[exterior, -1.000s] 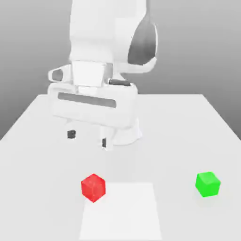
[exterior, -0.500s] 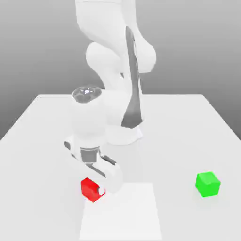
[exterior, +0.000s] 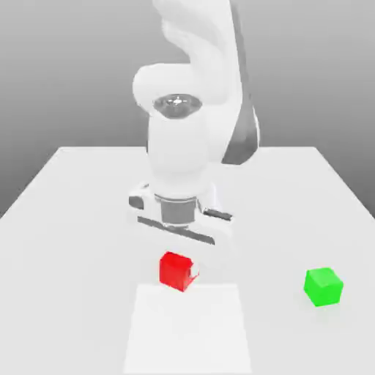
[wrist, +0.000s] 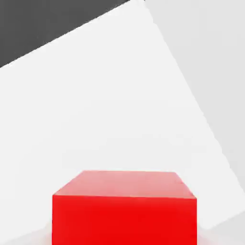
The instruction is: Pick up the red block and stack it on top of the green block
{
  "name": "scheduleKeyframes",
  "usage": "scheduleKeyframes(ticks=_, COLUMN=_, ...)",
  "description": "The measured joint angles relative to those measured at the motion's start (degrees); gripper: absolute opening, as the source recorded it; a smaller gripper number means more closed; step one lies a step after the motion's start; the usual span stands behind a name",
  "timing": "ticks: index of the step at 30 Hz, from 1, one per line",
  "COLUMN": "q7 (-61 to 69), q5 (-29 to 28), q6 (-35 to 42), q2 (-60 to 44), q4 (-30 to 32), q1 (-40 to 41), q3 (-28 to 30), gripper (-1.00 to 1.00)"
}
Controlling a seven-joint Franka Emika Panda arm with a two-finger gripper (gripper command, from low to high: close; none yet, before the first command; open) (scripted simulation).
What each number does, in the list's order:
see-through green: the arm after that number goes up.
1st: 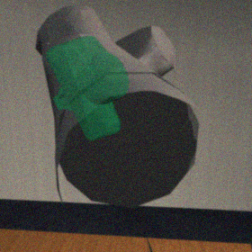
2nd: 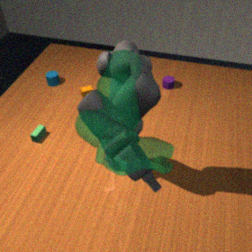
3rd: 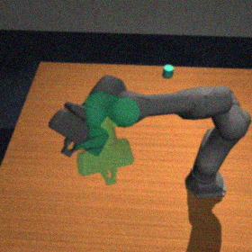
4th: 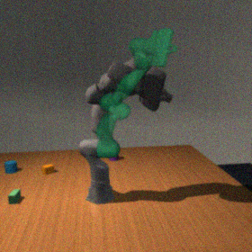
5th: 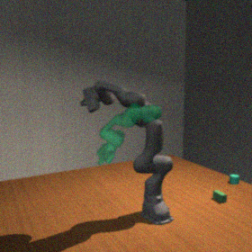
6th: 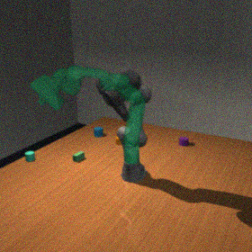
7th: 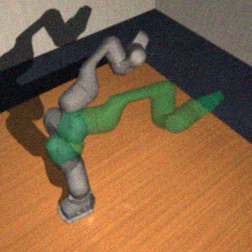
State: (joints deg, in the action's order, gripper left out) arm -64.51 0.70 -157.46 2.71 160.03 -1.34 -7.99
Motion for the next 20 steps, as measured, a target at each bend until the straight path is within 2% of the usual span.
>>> scheduleKeyframes(ticks=8, q7=15.1, q5=0.6, q6=5.3, q2=-0.5, q4=-5.7, q1=-21.2, q3=-8.6, gripper=-1.00)
scheduleKeyframes(ticks=17, q7=10.9, q5=-7.6, q6=-4.4, q2=-11.9, q4=-7.0, q1=-23.8, q3=-5.3, gripper=-1.00)
scheduleKeyframes(ticks=18, q7=10.5, q5=-8.2, q6=-5.2, q2=-12.7, q4=-7.0, q1=-24.0, q3=-5.0, gripper=1.00)
scheduleKeyframes(ticks=20, q7=10.5, q5=-8.2, q6=-5.2, q2=-12.7, q4=-7.0, q1=-24.0, q3=-5.0, gripper=1.00)
